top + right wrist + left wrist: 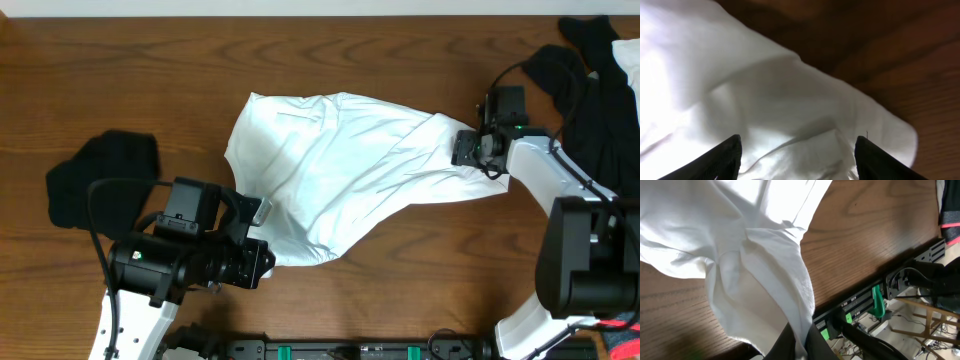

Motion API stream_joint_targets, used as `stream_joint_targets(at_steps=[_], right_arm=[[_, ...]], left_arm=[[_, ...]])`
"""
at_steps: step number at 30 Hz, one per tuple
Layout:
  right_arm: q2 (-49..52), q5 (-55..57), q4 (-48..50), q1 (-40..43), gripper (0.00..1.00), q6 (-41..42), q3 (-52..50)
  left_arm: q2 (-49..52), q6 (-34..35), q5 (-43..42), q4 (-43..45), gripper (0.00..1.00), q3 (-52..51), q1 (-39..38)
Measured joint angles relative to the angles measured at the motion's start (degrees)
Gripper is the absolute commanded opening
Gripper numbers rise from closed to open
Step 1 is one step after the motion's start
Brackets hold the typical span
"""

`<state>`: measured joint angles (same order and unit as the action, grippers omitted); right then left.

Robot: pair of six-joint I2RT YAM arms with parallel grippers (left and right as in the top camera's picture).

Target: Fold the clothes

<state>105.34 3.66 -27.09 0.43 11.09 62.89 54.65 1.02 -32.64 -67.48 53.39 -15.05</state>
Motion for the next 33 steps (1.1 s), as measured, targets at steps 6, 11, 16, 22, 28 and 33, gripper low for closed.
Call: stream_joint_targets(at_steps=[6, 11, 16, 22, 28, 33], right_arm=[[1.64, 0.0, 0.46, 0.0, 0.61, 0.07, -0.09], [1.66, 0.07, 1.29, 0.0, 0.4, 0.44, -0.09], [1.64, 0.17, 1.81, 0.0, 0.11, 0.33, -0.09], [1.64, 0.22, 1.81, 0.0, 0.01, 0.46, -0.09], [1.25, 0.24, -0.22, 0.0, 0.01, 0.46, -0.09], [-4.81, 0.22, -5.92, 0.13, 0.01, 0.44, -0.07]], left_arm=[[0.0, 0.0, 0.0, 0.07, 0.08, 0.0, 0.0], [0.0, 0.0, 0.0, 0.33, 0.08, 0.0, 0.0], [0.0, 0.02, 0.0, 0.42, 0.07, 0.0, 0.0], [0.0, 0.0, 0.0, 0.46, 0.08, 0.0, 0.0], [0.0, 0.02, 0.0, 1.99, 0.07, 0.0, 0.0], [0.0, 0.9, 0.04, 8.52, 0.06, 0.0, 0.0]])
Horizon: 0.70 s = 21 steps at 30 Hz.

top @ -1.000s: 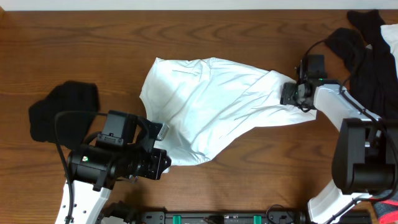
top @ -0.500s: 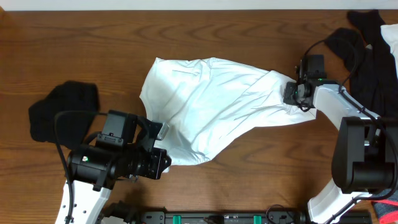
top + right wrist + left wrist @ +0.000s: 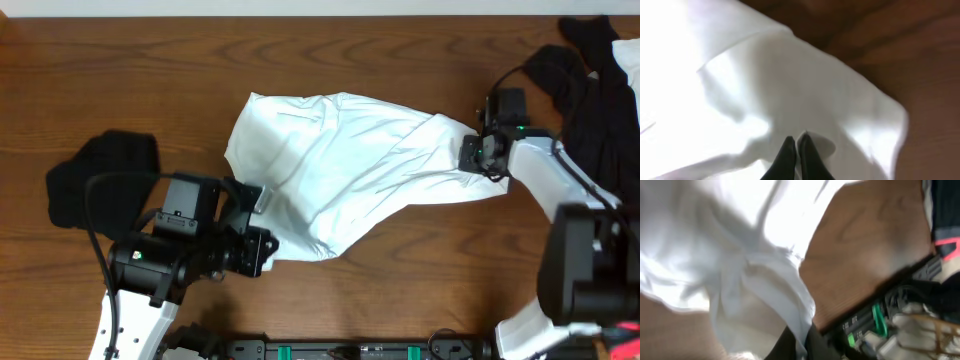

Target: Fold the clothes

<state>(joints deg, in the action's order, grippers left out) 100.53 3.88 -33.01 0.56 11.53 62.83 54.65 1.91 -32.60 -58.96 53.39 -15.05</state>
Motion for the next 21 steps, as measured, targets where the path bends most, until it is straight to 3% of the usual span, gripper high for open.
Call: stream_joint_targets(at_steps=[5, 13, 21], right_arm=[[-12.22, -0.09, -6.67, 1.36, 0.05, -0.07, 2.38], [-32.63, -0.02, -17.03, 5.97, 0.08, -2.54, 6.69], [-42.62, 0.02, -22.51, 10.45, 0.07, -3.1, 6.69]], left_arm=[[0.11, 1.9, 3.89, 4.85, 0.06, 1.29, 0.0], [0.2, 3.48, 25.46, 3.93, 0.06, 14.58, 0.0], [-1.44, 5.4, 36.3, 3.89, 0.06, 26.08, 0.0]])
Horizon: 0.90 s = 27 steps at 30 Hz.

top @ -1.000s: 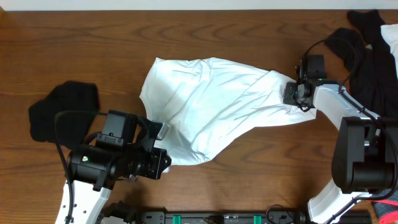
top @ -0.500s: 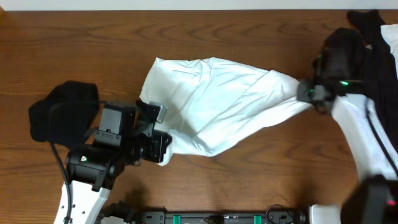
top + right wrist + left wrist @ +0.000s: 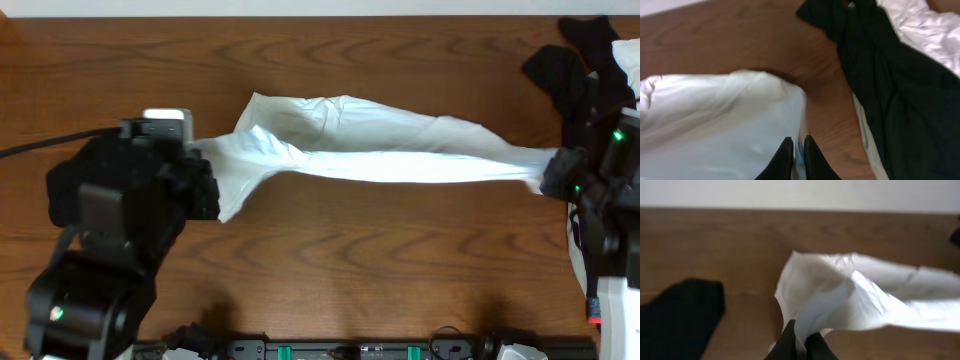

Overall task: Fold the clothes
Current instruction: 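Lift the T-shirt with both grippers and stretch it apart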

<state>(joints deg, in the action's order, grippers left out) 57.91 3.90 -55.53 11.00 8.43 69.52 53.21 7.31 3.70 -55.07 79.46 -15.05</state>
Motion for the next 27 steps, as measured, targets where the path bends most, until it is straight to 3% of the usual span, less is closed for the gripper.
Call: stream_joint_targets(at_steps=[4, 11, 27], right_arm=[[-3.48, -0.04, -0.2, 0.28, 0.01, -0.13, 0.0], [-4.35, -0.07, -1.29, 0.28, 0.01, -0.22, 2.49], [-4.59, -0.07, -4.02, 0.28, 0.01, -0.39, 25.92]], left_arm=[[-1.05, 0.24, 1.22, -0.28, 0.06, 1.46, 0.0], [-1.66, 0.39, 0.0, -4.04, 0.06, 6.51, 0.0], [-7.41, 0.33, -1.81, -4.13, 0.06, 25.59, 0.0]])
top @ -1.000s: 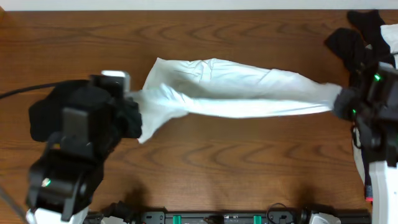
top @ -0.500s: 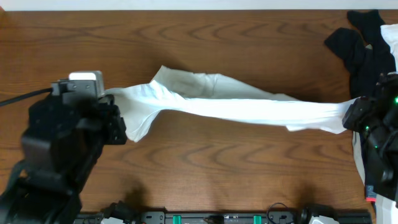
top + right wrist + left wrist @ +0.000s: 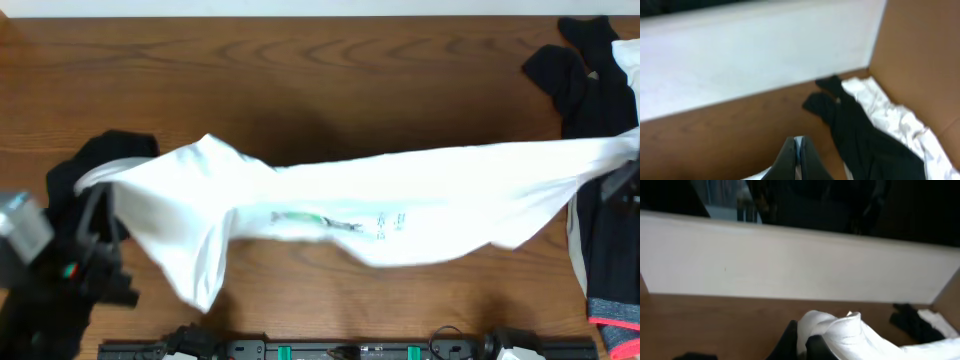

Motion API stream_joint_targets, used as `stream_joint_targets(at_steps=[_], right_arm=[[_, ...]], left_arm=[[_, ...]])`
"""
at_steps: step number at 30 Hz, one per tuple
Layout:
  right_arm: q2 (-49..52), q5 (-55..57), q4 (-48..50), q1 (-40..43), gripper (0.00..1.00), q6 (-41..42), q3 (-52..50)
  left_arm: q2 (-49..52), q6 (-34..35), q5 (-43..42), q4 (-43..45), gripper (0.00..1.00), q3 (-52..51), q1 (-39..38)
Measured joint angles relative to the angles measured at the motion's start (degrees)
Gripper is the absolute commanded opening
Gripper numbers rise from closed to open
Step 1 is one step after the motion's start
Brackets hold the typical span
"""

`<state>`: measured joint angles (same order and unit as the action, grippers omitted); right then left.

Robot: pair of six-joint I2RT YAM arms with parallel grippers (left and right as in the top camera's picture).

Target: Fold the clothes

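A white shirt (image 3: 400, 205) with a small green print hangs stretched in the air across the whole table, seen in the overhead view. My left gripper (image 3: 801, 342) is shut on its left end, where white cloth (image 3: 850, 335) bunches over the fingers. My right gripper (image 3: 798, 157) is shut on the right end, and a thin strip of cloth shows between its fingers (image 3: 787, 160). Both wrist views look over the wooden table (image 3: 330, 70) toward a white back wall.
A black garment (image 3: 105, 150) lies at the table's left, partly under the shirt's raised end. A pile of black and white clothes (image 3: 590, 80) fills the far right corner, also seen as the pile (image 3: 865, 135). The left arm body (image 3: 50, 280) is at the near left.
The shirt was a narrow band pulled low over the table between both grippers. Now both grippers hold it higher, it hangs broad with its print showing, and its left end is farther left.
The shirt lay crumpled mid-table, my left gripper shut on its near hem and my right gripper open over its right corner. Then the right was shut on that corner. Then the shirt was stretched between both grippers, and now it hangs lifted and spread.
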<state>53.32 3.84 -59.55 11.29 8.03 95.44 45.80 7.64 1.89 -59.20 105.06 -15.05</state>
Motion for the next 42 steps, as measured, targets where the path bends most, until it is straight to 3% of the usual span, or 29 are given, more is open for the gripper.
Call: stream_joint_targets(at_steps=[5, 12, 17, 23, 27, 32, 37, 42], right_arm=[[1.64, -0.2, -0.74, 0.0, 0.01, 0.0, 1.38], [14.45, -3.06, -3.85, 0.0, 0.01, -0.04, 1.4], [27.28, -6.38, -4.2, 0.0, 0.01, -0.94, 1.33], [41.77, -10.93, 5.7, -0.07, 0.01, -1.57, 1.25], [47.39, -12.33, 10.95, -0.24, 0.01, 0.15, 3.98], [48.09, -12.81, 11.56, -0.52, 0.01, 2.51, 19.69], [44.54, -11.8, 4.83, -0.66, 0.01, 2.71, 33.75], [41.99, -10.78, -9.31, -0.66, 0.01, 0.46, 35.5]], left_arm=[[0.66, 0.0, 0.24, 0.07, 0.06, 0.04, 0.0], [7.78, 0.0, 0.26, -0.66, 0.06, -1.64, 0.0], [18.56, 0.0, 0.35, -0.07, 0.06, -1.92, 0.0], [37.46, -0.63, 0.63, 11.32, 0.06, -1.68, 0.76], [49.83, -1.66, -0.9, 14.93, 0.06, 4.81, 3.89], [56.46, -1.9, -6.14, 17.49, 0.06, 21.44, 9.77], [52.76, -1.9, -9.31, 11.02, 0.06, 35.65, 14.86], [47.67, -2.14, -12.81, -7.39, 0.06, 38.71, 14.97]])
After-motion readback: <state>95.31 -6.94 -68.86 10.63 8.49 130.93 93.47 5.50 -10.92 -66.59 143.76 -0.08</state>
